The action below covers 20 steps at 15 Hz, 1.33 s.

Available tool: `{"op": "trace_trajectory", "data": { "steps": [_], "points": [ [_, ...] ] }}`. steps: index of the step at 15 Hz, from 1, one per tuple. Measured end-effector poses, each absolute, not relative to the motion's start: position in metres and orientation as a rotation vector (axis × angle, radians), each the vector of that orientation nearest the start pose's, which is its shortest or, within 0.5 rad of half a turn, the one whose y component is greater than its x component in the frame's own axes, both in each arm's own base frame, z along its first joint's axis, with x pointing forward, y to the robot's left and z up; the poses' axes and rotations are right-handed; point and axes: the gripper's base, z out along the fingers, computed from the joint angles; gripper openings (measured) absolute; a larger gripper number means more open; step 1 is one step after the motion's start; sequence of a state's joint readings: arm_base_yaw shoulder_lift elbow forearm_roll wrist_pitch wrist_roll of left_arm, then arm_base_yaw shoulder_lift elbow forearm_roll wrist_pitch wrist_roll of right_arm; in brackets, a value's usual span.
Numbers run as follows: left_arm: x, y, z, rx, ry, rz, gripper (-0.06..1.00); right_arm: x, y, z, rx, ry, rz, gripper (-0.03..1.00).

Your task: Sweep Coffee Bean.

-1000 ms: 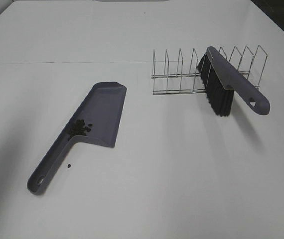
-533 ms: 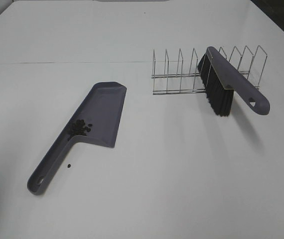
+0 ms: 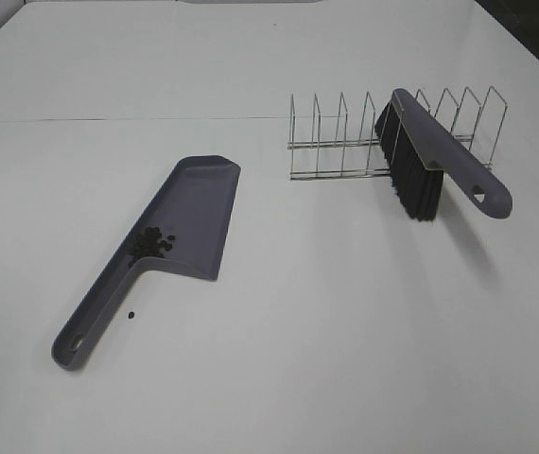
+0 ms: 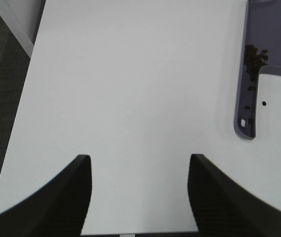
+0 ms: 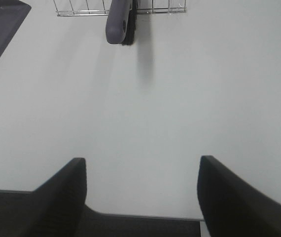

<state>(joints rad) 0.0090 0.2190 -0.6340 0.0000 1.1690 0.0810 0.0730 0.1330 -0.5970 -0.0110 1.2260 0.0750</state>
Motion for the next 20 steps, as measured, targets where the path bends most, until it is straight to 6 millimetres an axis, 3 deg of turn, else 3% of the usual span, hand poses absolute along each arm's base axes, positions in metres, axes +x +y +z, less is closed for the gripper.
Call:
{"op": "trace_trajectory", "data": {
  "steps": [3,5,20],
  "points": [
    [-0.014,-0.001,0.296,0.078,2.099,0.048,0.51,-0.016,-0.002,0.274,0.004,2.18,0.072,0.56],
    [-0.021,-0.001,0.29,0.097,2.077,0.056,0.51,-0.015,-0.001,0.268,-0.005,2.194,0.079,0.56],
    [-0.009,-0.002,0.281,0.096,2.04,0.033,0.52,-0.004,0.001,0.261,-0.067,2.137,0.072,0.56]
  ]
}}
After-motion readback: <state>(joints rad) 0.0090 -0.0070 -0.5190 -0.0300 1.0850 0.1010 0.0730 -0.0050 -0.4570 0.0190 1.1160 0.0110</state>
